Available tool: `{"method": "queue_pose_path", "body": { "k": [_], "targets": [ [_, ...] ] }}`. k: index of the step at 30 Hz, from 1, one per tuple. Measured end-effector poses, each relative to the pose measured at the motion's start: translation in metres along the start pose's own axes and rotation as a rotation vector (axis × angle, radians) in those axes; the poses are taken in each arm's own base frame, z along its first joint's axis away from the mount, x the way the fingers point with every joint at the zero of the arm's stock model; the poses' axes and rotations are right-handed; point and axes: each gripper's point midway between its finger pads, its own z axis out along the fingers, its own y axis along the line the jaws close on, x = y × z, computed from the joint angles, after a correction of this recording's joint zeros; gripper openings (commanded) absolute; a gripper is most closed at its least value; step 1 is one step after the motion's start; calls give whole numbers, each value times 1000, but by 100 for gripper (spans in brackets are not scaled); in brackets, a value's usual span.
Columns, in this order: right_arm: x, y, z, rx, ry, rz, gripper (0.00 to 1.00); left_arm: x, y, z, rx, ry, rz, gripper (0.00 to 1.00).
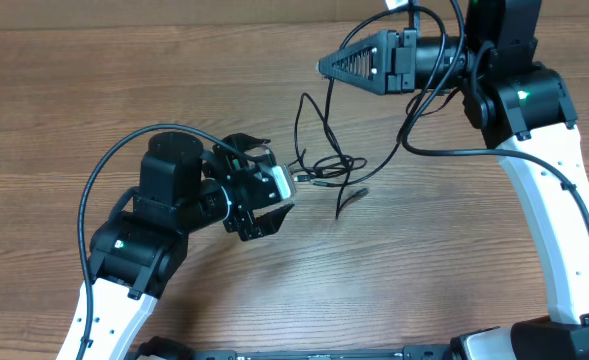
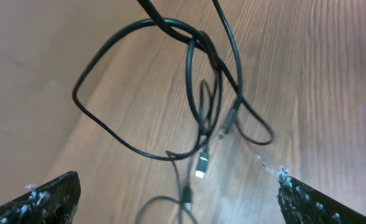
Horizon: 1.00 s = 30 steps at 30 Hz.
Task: Untangle cables
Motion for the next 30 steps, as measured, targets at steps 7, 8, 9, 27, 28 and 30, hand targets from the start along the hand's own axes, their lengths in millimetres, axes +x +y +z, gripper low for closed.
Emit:
{"method": "queue_pose_path", "body": {
  "k": [7, 8, 9, 27, 28, 30],
  "targets": [
    [16, 27, 3, -137, 103, -50, 4, -13, 6, 2, -13, -59, 85, 100],
    [19, 30, 5, -154, 118, -55, 4, -14, 7, 5, -10, -66, 92, 100],
    [22, 33, 6, -169, 131, -60, 4, -14, 8, 7, -7, -71, 95, 100],
    [27, 49, 11, -229, 171, -138, 4, -23, -18, 22, 185, -184, 61, 91],
    [25, 48, 11, -224, 165, -146, 4, -24, -22, 21, 206, -193, 54, 90],
    [21, 47, 12, -208, 146, -157, 4, -26, -31, 19, 249, -213, 39, 88]
  ]
}}
